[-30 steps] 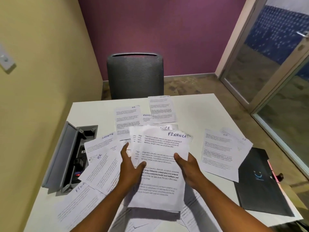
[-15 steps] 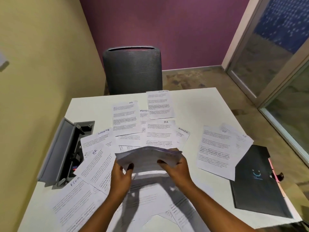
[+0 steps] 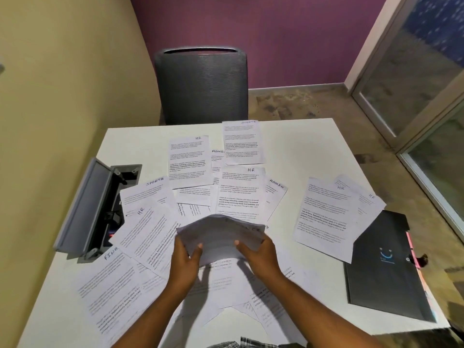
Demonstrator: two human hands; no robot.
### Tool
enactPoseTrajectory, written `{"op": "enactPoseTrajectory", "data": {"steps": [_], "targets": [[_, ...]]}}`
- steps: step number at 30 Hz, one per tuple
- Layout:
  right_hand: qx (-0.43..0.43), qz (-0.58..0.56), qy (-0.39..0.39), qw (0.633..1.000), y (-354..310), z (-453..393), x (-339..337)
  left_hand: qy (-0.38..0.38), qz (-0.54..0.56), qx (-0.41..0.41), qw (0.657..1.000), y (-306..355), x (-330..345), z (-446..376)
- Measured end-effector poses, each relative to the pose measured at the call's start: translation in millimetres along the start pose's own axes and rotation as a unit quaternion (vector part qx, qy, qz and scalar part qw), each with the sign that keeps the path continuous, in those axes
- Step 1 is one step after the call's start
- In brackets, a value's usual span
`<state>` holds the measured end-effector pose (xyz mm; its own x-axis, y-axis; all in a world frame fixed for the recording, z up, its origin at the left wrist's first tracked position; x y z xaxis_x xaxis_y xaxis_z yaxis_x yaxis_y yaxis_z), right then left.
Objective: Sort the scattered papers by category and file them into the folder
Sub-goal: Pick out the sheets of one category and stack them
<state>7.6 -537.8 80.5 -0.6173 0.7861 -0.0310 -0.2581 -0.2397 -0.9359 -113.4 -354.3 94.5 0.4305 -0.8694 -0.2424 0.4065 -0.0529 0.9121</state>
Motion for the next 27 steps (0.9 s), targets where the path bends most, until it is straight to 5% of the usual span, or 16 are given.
{"op": "enactPoseTrajectory", "data": {"steps": [10, 19, 24, 27], "targets": [[0.038, 0.047, 0.022, 0.998, 32.3, -7.2, 3.1, -0.001, -0.023, -0.016, 1.000, -38.0, 9.4, -14.9], [0.025, 0.124, 0.046, 0.991, 12.6, -63.2, -6.7, 0.117, -0.067, -0.055, 0.989, -10.2, -60.7, -47.4], [0.237, 0.332, 0.101, 0.907, 56.1, -107.9, -35.0, 0.158, -0.065, -0.149, 0.974, -56.1, -115.2, -43.8], [0.274, 0.377, 0.117, 0.877, 62.3, -120.6, -40.0, 0.171, -0.055, -0.170, 0.969, -80.3, -132.7, -30.7]]}}
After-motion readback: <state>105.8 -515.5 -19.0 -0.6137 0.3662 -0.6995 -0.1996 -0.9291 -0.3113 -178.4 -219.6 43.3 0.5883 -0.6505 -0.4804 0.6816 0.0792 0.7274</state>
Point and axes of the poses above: each hand's wrist, its own z-axis away from the middle knuckle, its own x-axis out of the palm, y = z × x, the point moved 5 cm from there along -z, towards the middle knuckle, and after that the axes turned 14 degrees about -y, right-handed, at the moved point
